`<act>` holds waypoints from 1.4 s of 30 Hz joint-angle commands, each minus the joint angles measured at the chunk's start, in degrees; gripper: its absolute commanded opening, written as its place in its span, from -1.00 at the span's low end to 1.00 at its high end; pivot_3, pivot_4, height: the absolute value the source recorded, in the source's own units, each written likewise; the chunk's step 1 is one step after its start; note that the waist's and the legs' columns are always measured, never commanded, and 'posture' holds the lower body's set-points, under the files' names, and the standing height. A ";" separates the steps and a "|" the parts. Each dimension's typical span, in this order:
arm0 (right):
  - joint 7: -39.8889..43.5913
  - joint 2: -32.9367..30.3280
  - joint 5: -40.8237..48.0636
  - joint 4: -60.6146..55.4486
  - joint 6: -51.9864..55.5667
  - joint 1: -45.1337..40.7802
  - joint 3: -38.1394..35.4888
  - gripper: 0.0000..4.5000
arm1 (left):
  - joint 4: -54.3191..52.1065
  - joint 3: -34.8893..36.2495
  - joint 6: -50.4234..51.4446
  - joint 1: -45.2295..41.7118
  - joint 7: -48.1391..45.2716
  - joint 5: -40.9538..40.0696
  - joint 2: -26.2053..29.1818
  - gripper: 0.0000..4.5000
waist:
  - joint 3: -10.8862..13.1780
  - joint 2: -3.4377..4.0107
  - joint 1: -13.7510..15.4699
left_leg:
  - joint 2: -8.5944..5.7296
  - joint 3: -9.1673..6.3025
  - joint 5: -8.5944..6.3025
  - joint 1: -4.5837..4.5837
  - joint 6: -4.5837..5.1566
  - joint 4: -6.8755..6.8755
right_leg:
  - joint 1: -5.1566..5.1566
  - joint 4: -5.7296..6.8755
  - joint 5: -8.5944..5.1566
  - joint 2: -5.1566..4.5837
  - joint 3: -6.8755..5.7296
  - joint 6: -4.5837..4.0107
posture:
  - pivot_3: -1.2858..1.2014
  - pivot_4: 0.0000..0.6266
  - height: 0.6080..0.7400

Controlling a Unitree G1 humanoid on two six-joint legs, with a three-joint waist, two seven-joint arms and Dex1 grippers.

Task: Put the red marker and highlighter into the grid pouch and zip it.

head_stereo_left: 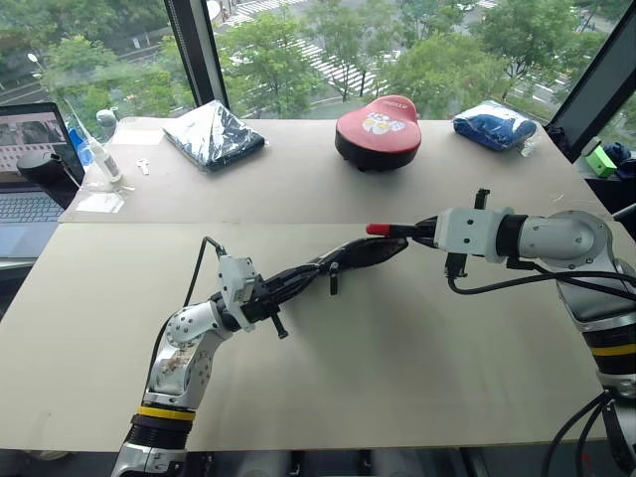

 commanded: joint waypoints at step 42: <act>-0.38 8.57 -4.72 1.27 -16.11 -0.38 5.73 -0.77 | -0.42 0.16 -0.60 -1.58 -0.34 -0.28 0.42 -1.00 | 0.00 -0.01 -0.17 | 0.04 -0.02 -0.01 0.04 0.01 -0.04 | 0.00 0.02 0.00 0.04 0.04 -0.02 | 0.03 -0.52 1.00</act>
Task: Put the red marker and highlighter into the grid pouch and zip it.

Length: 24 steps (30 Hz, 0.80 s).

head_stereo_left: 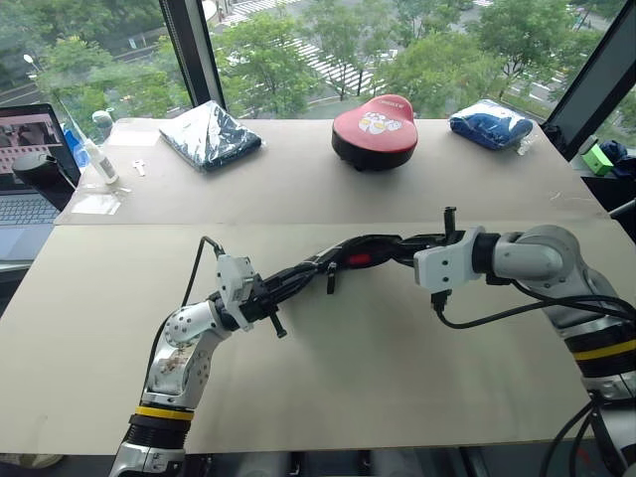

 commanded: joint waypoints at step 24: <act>-0.13 7.22 7.83 6.90 5.72 -8.74 -3.79 0.37 | -1.55 -0.75 -0.39 -1.28 0.11 0.04 0.05 -1.00 | 0.00 0.00 0.02 | -0.03 -0.01 0.02 0.00 -0.04 0.01 | -0.01 0.03 0.00 0.00 0.00 0.00 | 0.03 -0.52 1.00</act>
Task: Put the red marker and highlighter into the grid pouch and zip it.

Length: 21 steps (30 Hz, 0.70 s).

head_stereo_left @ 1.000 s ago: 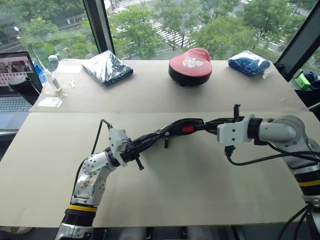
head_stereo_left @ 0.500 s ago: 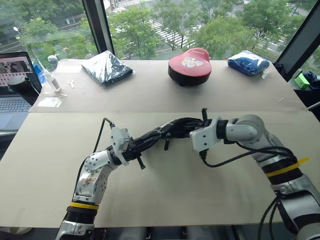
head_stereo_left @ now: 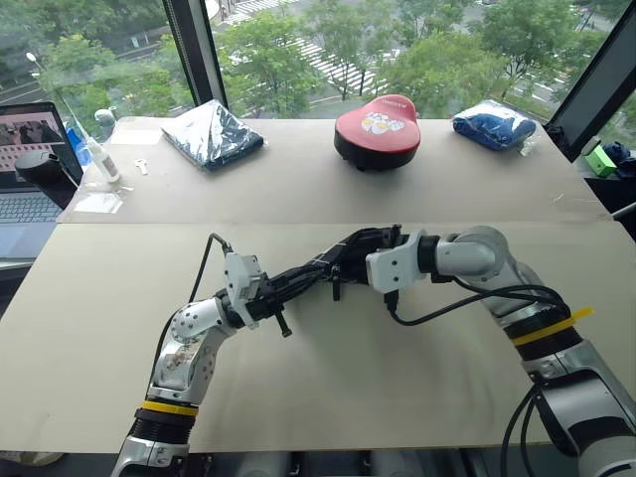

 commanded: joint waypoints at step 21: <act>0.18 -4.19 43.19 -29.08 63.91 23.01 -14.42 0.37 | -1.82 -0.08 0.06 -0.14 0.18 -0.39 0.03 -1.00 | 0.00 0.00 0.33 | 0.08 -0.14 -0.31 -0.07 0.50 0.02 | 0.01 -0.02 0.01 -0.24 -0.07 -0.01 | 0.03 -0.52 1.00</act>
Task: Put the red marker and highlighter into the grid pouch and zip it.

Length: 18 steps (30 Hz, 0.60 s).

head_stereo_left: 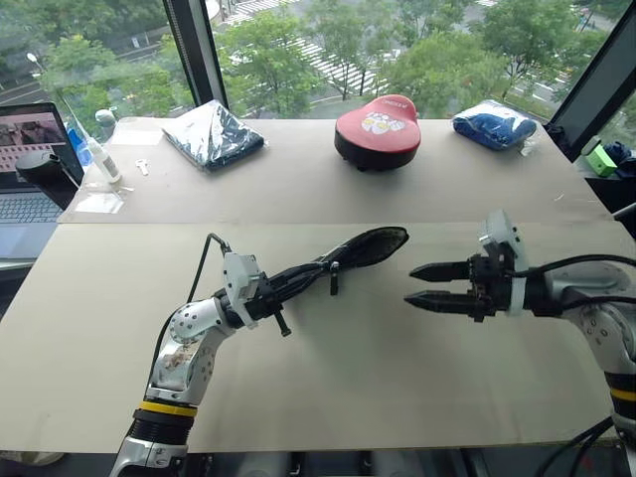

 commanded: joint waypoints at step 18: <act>-16.40 21.32 -9.60 5.01 0.92 -12.51 15.18 0.37 | -0.78 0.01 -0.10 -0.83 -0.13 -0.17 -0.43 -1.00 | 0.00 0.00 -0.28 | -0.11 -0.02 0.10 -0.01 -0.15 0.05 | -0.04 0.07 0.00 0.19 -0.02 0.00 | 0.03 -0.52 1.00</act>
